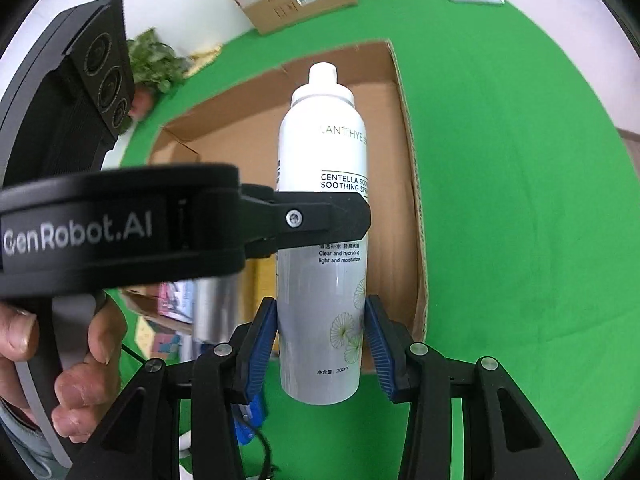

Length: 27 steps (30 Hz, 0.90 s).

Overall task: Organize rigid objects
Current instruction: 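Carry the spray bottle with both grippers and stand it beside the jar, then open both grippers and move them toward the white hair dryer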

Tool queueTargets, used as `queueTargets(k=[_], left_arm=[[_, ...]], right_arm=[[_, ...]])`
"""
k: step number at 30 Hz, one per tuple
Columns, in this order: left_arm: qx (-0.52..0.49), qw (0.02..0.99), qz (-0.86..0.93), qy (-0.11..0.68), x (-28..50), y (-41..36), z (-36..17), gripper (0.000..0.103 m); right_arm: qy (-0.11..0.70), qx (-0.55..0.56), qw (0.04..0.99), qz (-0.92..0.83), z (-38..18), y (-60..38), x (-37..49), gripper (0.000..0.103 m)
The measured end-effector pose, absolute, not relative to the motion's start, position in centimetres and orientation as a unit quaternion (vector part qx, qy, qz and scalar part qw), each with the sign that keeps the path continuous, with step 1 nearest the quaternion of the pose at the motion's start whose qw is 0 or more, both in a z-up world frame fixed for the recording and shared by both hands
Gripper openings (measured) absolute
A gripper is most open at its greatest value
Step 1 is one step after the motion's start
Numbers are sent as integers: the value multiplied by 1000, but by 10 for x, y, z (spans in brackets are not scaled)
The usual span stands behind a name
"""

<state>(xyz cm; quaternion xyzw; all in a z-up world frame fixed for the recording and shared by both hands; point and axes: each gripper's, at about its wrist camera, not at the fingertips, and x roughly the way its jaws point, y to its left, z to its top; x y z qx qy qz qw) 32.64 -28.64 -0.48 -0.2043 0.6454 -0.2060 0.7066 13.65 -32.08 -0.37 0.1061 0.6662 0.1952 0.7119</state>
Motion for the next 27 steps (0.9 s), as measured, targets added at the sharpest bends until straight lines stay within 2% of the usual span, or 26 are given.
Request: queueTargets(k=[3,5,9,10,11,12,14,17,20,22,23,24,25,26,27], left_arm=[[-222,689,-185,665,323,-265,-14,41],[-229,702,-187,649,310,-257,-1,44],[-203,745,-173,611,271,-244,35,45],[-196,756,-169,602,256,-241,46,45],[-190,765,-161,594,242,-237,54,45],[-184,777,-149,583,226,-234,64,47],[-172,805,-115,556,194,-226,82,52],[-124,854,-10,505,135,-210,115,81],[-100,881,54,460,87,-196,138,81],[-85,877,83,465,68,-192,145,81],[-81,877,98,463,58,-186,148,80],[-85,878,108,459,45,-180,150,51],[-96,875,104,463,39,-170,152,22],[-114,863,98,482,34,-162,148,7],[-125,857,105,489,26,-154,146,7]], right_arm=[[673,91,707,198,-18,-314,128,42],[673,57,715,180,-21,-302,119,42],[672,79,722,145,-24,-314,115,45],[670,84,723,143,-25,-318,115,48],[667,91,725,145,-21,-326,106,63],[657,101,733,148,-12,-331,100,82],[632,107,752,155,9,-348,74,95],[581,86,792,167,58,-359,46,102],[554,68,814,161,83,-387,12,102],[549,65,819,157,94,-396,-4,102],[550,68,817,161,99,-402,-11,97],[549,75,814,173,104,-407,-20,72],[549,75,812,185,112,-416,-26,55],[553,54,808,195,112,-407,-32,37],[554,39,807,201,113,-402,-41,37]])
